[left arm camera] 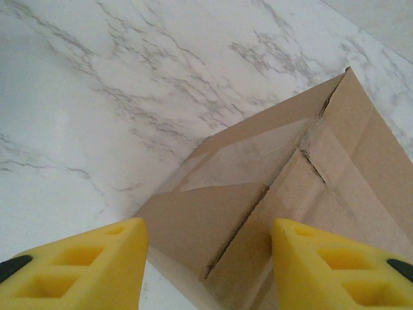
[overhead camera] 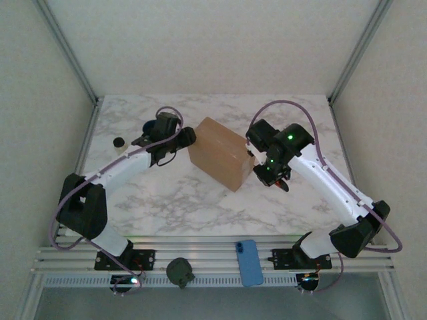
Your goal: Unpack the express box
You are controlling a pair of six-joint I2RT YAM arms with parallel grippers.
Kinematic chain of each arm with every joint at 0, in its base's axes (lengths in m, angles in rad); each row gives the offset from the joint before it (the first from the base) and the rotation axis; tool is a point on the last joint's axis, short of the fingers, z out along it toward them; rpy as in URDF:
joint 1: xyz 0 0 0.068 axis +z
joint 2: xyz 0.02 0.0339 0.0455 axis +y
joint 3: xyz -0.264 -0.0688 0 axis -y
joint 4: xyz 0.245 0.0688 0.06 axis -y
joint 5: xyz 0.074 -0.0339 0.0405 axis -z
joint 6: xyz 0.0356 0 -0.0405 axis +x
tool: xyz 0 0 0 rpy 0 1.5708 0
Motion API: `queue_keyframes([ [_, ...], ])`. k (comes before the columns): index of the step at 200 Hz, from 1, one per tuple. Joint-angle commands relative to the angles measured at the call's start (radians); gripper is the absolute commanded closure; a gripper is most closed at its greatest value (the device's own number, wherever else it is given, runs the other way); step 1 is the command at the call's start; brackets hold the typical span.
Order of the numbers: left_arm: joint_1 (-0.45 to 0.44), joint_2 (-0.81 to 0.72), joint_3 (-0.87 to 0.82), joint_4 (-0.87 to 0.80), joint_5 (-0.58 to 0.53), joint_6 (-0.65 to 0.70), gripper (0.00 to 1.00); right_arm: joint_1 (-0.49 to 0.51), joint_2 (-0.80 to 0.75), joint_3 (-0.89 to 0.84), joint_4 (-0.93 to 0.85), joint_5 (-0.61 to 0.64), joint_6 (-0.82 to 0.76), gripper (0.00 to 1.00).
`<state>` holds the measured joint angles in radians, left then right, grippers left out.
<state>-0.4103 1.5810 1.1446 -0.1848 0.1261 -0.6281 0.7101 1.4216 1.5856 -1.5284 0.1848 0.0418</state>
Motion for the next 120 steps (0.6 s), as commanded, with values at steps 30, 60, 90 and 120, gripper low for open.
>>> queue_keyframes([
  [30,0.021,0.030,0.000,-0.158,-0.077,0.027,0.49,-0.003,0.014,0.056,-0.062,0.067,0.021,1.00],
  [60,0.020,0.023,0.009,-0.146,-0.034,0.022,0.49,-0.026,0.003,0.073,0.006,0.068,0.050,1.00],
  [90,0.017,-0.002,0.028,-0.134,0.038,0.018,0.48,-0.117,-0.056,0.019,0.176,-0.006,0.144,1.00],
  [120,0.018,-0.043,0.071,-0.130,0.097,0.017,0.43,-0.263,-0.171,-0.169,0.440,-0.184,0.307,1.00],
])
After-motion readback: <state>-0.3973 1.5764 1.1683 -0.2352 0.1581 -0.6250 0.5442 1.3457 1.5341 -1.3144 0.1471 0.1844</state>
